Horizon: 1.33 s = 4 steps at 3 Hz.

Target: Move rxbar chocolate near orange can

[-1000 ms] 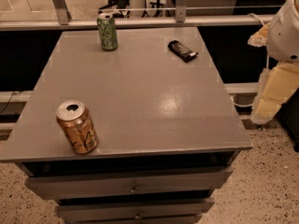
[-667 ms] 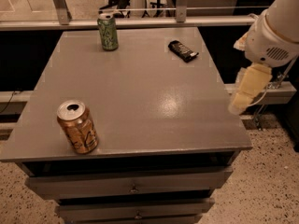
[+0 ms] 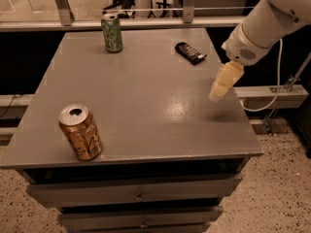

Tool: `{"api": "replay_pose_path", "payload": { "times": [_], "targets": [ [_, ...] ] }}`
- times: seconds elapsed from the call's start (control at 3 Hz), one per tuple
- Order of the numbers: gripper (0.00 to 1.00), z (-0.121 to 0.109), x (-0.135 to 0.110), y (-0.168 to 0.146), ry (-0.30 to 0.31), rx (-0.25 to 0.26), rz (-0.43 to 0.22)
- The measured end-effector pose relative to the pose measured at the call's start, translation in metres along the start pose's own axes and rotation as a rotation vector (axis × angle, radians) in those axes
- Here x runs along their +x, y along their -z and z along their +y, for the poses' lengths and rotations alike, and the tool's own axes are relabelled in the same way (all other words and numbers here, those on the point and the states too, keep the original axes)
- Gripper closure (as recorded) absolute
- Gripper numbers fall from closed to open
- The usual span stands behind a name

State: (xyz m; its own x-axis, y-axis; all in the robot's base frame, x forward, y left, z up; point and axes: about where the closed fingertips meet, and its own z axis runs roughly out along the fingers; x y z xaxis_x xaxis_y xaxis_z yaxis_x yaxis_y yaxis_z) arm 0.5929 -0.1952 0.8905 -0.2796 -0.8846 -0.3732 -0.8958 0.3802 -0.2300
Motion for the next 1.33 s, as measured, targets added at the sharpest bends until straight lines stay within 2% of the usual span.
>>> {"api": "replay_pose_path", "payload": {
  "times": [0.33, 0.67, 1.0, 1.33],
  "targets": [
    [0.0, -0.04, -0.019, -0.022, -0.039, 0.029, -0.096],
    [0.0, -0.081, -0.036, -0.036, -0.118, 0.049, -0.225],
    [0.0, -0.118, -0.05, -0.056, -0.238, 0.034, -0.37],
    [0.0, -0.132, -0.056, -0.071, -0.29, 0.022, -0.412]
  ]
}}
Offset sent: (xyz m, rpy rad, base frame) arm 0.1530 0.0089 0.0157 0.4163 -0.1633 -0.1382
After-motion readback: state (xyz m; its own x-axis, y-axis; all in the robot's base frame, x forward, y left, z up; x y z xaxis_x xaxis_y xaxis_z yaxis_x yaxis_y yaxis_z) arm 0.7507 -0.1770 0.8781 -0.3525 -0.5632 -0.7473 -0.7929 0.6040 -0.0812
